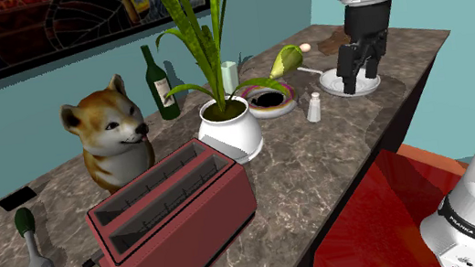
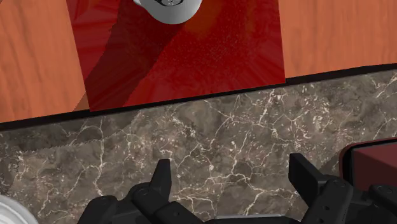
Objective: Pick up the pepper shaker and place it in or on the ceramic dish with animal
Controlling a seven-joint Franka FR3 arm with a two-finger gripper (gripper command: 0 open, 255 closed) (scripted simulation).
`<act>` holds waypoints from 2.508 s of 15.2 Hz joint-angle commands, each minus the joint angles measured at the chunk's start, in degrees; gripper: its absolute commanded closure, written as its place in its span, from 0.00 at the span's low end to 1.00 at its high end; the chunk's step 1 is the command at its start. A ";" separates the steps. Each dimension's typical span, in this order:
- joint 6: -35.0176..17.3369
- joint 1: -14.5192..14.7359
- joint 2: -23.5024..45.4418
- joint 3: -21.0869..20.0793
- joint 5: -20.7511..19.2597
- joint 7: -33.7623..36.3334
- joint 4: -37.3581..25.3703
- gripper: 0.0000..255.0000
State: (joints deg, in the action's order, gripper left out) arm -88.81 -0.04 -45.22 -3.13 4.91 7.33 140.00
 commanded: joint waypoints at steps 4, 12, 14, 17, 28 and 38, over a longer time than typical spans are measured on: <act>-5.40 -1.14 2.99 2.44 -1.73 -3.13 1.35 0.00; -19.65 -3.60 14.35 8.88 -4.54 -11.23 1.33 0.00; -22.98 -4.01 17.81 10.44 -4.69 -13.30 0.49 0.00; -27.65 -4.42 23.34 12.76 -4.35 -16.53 -1.40 0.00; -38.88 -5.01 40.38 18.01 0.98 -26.83 -9.28 0.00; -43.13 -4.75 42.96 17.93 2.24 -27.69 -7.48 0.00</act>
State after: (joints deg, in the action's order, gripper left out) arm -131.91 -4.80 -2.27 14.80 7.14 -20.36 132.50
